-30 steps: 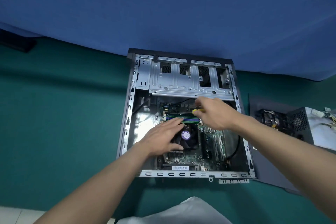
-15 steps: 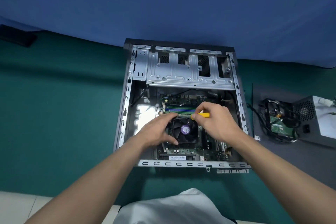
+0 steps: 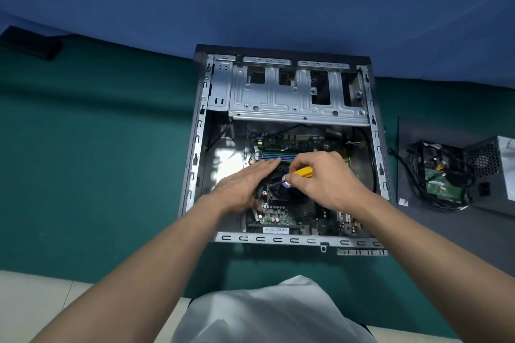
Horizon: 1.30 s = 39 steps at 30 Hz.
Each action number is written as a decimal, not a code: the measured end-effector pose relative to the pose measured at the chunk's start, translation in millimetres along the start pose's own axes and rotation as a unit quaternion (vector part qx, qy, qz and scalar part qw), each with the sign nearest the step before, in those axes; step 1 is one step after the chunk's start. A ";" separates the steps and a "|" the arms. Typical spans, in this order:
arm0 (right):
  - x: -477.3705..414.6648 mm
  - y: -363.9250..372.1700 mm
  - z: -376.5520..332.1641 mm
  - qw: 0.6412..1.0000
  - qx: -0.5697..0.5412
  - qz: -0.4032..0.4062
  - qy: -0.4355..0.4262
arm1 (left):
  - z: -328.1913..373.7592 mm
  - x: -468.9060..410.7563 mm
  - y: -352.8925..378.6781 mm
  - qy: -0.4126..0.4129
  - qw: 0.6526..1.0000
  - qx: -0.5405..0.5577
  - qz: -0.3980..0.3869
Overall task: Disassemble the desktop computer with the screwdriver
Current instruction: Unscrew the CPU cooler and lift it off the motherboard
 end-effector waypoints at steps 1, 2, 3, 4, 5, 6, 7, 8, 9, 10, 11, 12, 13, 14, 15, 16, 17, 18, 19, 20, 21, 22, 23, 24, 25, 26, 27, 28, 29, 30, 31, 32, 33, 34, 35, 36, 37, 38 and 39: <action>-0.3 1.6 -2.1 1.000 0.007 -0.004 -0.008 | 0.1 -1.0 -0.2 -0.003 1.000 0.003 -0.004; -0.8 2.5 -4.0 1.000 0.011 -0.003 -0.016 | -0.1 -2.0 -0.2 -0.009 1.000 0.011 -0.006; -1.3 3.2 -5.4 1.000 0.012 -0.001 -0.023 | -0.9 -2.8 0.0 -0.015 1.000 0.023 -0.006; -1.6 3.5 -6.7 1.000 0.015 0.000 -0.027 | -1.8 -3.3 0.7 -0.020 0.999 0.035 -0.005; -2.1 3.8 -7.9 0.999 0.018 0.000 -0.029 | -3.3 -3.3 1.3 -0.021 0.999 0.046 -0.002; -2.4 4.4 -9.0 0.999 0.021 0.000 -0.031 | -4.6 -3.4 2.1 -0.017 0.998 0.053 0.002; -2.8 5.2 -9.8 0.999 0.023 0.001 -0.033 | -6.1 -3.4 3.0 -0.014 0.998 0.054 0.006; -3.0 6.1 -10.8 0.999 0.026 0.002 -0.034 | -7.4 -3.5 3.6 -0.012 0.999 0.050 0.010; -3.2 7.3 -11.7 0.999 0.030 0.000 -0.036 | -8.6 -3.6 4.3 -0.012 0.999 0.047 0.015; -3.2 8.3 -12.8 0.999 0.034 -0.001 -0.037 | -9.5 -3.8 4.8 -0.013 0.999 0.045 0.019; -3.3 9.4 -13.4 0.999 0.038 -0.003 -0.037 | -9.9 -4.0 5.0 -0.015 0.999 0.044 0.021; -3.8 10.3 -13.9 0.998 0.043 -0.002 -0.038 | -10.0 -4.1 5.0 -0.017 0.999 0.039 0.022; -4.3 11.0 -14.2 0.998 0.046 -0.002 -0.038 | -9.9 -4.4 4.8 -0.019 0.999 0.033 0.023; -4.6 11.4 -14.3 0.998 0.047 -0.002 -0.038 | -9.4 -4.5 4.6 -0.020 0.999 0.028 0.021; -4.4 11.7 -14.6 0.998 0.049 -0.002 -0.038 | -8.7 -4.6 4.2 -0.023 0.999 0.027 0.019; -4.0 11.7 -14.9 0.998 0.052 -0.003 -0.041 | -7.7 -4.6 3.9 -0.026 0.999 0.027 0.016; -3.5 11.8 -15.3 0.997 0.057 -0.005 -0.044 | -6.9 -4.3 3.8 -0.029 0.999 0.028 0.012; -3.1 12.0 -15.7 0.997 0.062 -0.009 -0.047 | -6.0 -3.8 3.7 -0.030 0.999 0.028 0.007; -3.0 12.3 -16.4 0.996 0.067 -0.014 -0.048 | -5.4 -3.1 3.6 -0.031 0.999 0.028 0.002; -3.0 12.5 -17.3 0.996 0.072 -0.020 -0.047 | -4.6 -2.5 3.5 -0.030 0.999 0.026 -0.002; -3.2 13.1 -18.3 0.996 0.076 -0.026 -0.044 | -4.2 -1.9 3.2 -0.031 0.999 0.022 -0.003; -3.3 13.4 -19.4 0.995 0.082 -0.032 -0.040 | -3.9 -1.3 2.8 -0.033 0.999 0.017 -0.003; -2.7 13.4 -21.4 0.994 0.091 -0.038 -0.037 | -3.8 -0.7 2.2 -0.034 0.999 0.012 -0.003; -2.1 13.5 -24.0 0.993 0.102 -0.043 -0.039 | -3.8 -0.2 1.7 -0.032 0.999 0.009 -0.003; -1.5 13.6 -27.4 0.991 0.114 -0.048 -0.044 | -4.1 -0.1 1.4 -0.028 1.000 0.007 -0.002; -1.6 13.9 -31.0 0.989 0.128 -0.054 -0.048 | -4.4 0.3 1.3 -0.021 1.000 0.005 0.000; -2.3 14.6 -35.3 0.986 0.145 -0.064 -0.048 | -4.8 0.6 1.2 -0.014 1.000 0.001 0.003; -4.4 15.7 -39.7 0.984 0.158 -0.077 -0.041 | -5.5 1.4 1.5 -0.010 1.000 -0.004 0.008; -6.9 17.0 -43.4 0.982 0.161 -0.095 -0.024 | -6.6 1.9 2.0 -0.009 1.000 -0.011 0.014; -9.7 18.6 -46.4 0.982 0.153 -0.113 -0.001 | -7.5 2.3 2.7 -0.011 1.000 -0.016 0.020; -12.5 20.6 -49.1 0.981 0.145 -0.128 0.017 | -8.6 2.4 3.3 -0.016 0.999 -0.016 0.024; -14.0 22.1 -53.0 0.979 0.147 -0.138 0.021 | -9.3 2.4 3.6 -0.021 0.999 -0.011 0.026; -14.8 22.5 -57.4 0.976 0.162 -0.145 0.007 | -10.1 2.2 3.8 -0.026 0.999 -0.007 0.028; -14.7 22.8 -62.1 0.971 0.186 -0.151 -0.017 | -10.7 2.2 3.9 -0.028 0.999 -0.004 0.032; -13.1 22.5 -66.7 0.963 0.215 -0.157 -0.047 | -11.3 2.2 4.2 -0.028 0.999 -0.005 0.036; -10.2 21.7 -70.8 0.951 0.247 -0.166 -0.081 | -12.2 2.1 5.1 -0.029 0.999 -0.007 0.040; -7.1 20.0 -74.8 0.937 0.280 -0.173 -0.118 | -13.7 1.5 6.5 -0.033 0.998 -0.005 0.046; -4.4 18.6 -78.0 0.920 0.311 -0.181 -0.156 | -15.1 1.5 8.0 -0.039 0.998 0.003 0.052; -1.7 17.6 -81.0 0.901 0.340 -0.191 -0.191 | -16.6 0.9 9.1 -0.046 0.997 0.015 0.059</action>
Point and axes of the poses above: each hand's wrist, its own x-axis away from the middle knuckle, its own y-axis out of the palm, z = x × y, the point moved 3 cm from there along -x, towards the middle knuckle, and after that the axes turned 7 degrees about z, right-handed, at the moved point
